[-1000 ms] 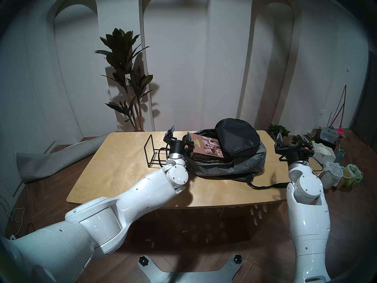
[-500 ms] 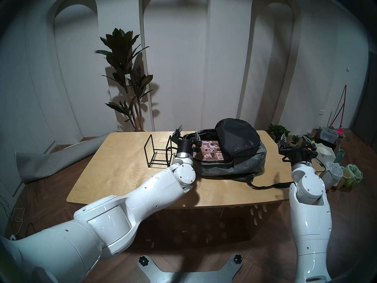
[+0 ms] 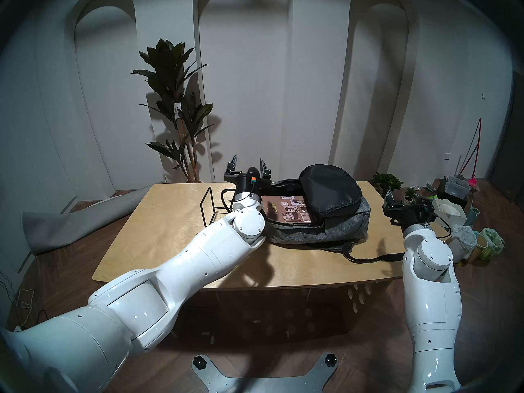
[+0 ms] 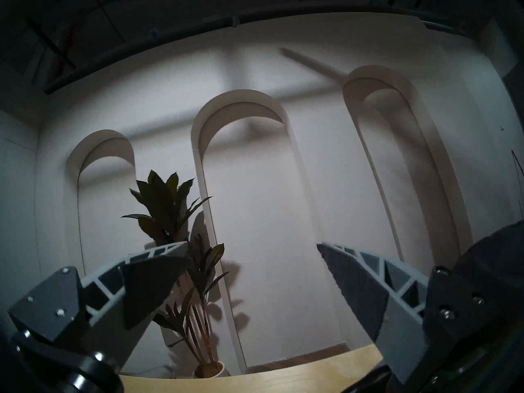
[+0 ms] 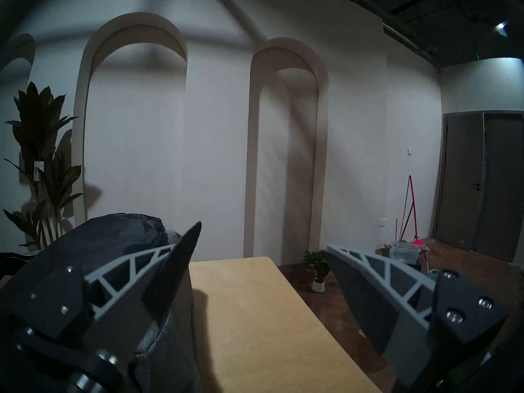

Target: Put the book into the bag and close the bag

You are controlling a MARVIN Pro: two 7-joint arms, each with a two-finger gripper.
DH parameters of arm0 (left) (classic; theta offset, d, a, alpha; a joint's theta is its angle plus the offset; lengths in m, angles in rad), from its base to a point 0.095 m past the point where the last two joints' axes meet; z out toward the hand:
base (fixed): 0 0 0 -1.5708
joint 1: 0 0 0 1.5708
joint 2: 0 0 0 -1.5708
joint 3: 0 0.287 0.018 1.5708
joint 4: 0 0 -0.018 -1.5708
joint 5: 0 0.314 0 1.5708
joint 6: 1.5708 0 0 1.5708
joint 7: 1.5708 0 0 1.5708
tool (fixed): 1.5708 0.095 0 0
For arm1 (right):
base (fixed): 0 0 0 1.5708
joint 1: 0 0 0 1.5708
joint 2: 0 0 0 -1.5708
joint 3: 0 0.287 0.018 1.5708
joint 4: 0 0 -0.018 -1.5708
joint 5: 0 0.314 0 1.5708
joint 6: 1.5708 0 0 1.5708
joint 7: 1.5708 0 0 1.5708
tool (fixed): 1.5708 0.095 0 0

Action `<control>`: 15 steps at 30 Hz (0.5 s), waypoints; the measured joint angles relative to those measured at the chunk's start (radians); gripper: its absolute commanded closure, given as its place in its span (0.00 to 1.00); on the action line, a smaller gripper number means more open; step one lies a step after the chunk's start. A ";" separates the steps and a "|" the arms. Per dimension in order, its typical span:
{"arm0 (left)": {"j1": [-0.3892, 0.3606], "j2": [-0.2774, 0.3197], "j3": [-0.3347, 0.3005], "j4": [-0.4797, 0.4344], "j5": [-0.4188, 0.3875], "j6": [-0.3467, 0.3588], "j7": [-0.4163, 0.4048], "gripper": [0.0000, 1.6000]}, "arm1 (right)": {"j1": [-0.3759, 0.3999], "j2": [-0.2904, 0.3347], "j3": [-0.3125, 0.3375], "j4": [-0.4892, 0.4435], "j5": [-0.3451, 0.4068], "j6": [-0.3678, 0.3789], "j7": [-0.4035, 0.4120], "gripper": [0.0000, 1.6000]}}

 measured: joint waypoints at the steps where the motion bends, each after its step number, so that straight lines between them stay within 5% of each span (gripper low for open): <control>1: 0.003 0.008 -0.006 -0.010 -0.004 -0.001 0.002 0.00 | 0.002 -0.002 -0.003 -0.003 0.003 0.004 0.002 0.00; 15: 0.090 0.159 -0.116 -0.165 -0.123 -0.011 0.033 0.00 | 0.083 -0.028 -0.022 -0.025 0.075 0.198 0.007 0.00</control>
